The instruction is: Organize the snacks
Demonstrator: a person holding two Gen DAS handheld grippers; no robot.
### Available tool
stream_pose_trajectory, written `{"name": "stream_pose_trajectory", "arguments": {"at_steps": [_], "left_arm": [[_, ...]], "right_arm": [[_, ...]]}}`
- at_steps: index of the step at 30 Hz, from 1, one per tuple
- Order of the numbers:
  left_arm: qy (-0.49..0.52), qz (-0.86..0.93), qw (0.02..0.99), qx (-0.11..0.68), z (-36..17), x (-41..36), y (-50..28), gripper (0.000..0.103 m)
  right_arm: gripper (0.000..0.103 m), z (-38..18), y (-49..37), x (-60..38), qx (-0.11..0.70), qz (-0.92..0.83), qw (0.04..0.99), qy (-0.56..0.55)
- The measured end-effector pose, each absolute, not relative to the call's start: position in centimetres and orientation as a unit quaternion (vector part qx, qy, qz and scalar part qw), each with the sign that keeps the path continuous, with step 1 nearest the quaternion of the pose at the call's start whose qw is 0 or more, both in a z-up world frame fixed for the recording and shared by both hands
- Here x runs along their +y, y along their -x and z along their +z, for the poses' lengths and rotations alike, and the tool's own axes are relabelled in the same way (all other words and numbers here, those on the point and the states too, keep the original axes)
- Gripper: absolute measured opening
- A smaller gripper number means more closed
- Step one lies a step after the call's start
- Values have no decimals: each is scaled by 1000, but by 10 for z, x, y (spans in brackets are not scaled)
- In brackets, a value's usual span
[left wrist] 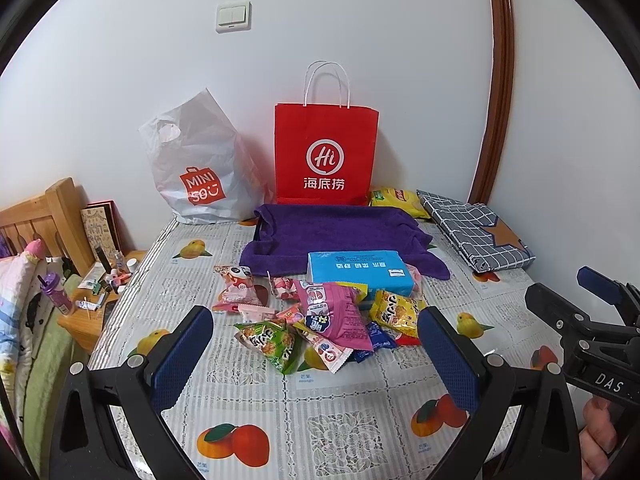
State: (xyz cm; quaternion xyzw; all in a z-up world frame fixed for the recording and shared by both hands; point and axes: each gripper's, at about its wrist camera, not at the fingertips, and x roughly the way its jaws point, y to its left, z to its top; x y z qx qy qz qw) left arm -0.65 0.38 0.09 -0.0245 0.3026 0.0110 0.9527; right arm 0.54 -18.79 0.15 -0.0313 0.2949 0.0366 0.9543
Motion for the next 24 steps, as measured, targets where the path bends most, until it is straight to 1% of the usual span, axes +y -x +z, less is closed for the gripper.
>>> {"name": "stream_pose_trajectory", "arguments": {"at_steps": [24], "left_arm": [[23, 12, 953, 301, 2, 1, 7, 103]], "right_arm": [[101, 2, -5, -191, 294, 38, 955, 29]]}}
